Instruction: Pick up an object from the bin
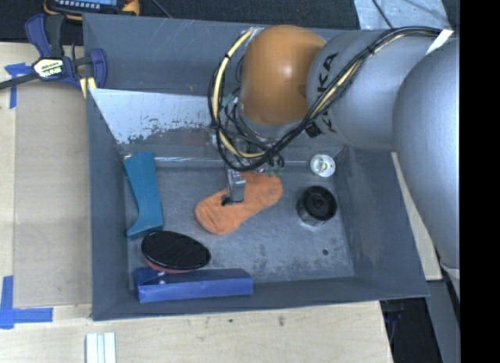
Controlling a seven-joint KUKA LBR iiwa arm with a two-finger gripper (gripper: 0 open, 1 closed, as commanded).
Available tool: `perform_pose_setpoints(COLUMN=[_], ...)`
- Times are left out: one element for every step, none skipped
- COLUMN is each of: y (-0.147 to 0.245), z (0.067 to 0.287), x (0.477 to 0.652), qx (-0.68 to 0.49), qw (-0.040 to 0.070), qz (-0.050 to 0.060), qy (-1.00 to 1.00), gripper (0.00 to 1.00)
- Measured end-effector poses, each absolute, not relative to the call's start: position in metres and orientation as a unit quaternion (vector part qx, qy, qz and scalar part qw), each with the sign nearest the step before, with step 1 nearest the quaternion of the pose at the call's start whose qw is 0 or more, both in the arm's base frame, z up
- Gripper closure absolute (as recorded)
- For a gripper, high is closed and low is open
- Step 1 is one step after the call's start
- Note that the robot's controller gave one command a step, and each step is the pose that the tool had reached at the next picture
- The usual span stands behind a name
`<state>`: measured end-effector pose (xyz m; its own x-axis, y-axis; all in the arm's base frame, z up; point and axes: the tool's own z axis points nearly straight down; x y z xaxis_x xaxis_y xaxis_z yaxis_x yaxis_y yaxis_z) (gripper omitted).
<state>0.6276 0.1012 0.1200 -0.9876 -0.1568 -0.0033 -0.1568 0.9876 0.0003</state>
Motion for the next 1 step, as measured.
perform_pose_setpoints(y=[0.0835], z=[0.0939], x=[0.5921], qx=[-0.154], qw=[0.006], qz=[0.000], qy=[0.988], gripper=[0.00])
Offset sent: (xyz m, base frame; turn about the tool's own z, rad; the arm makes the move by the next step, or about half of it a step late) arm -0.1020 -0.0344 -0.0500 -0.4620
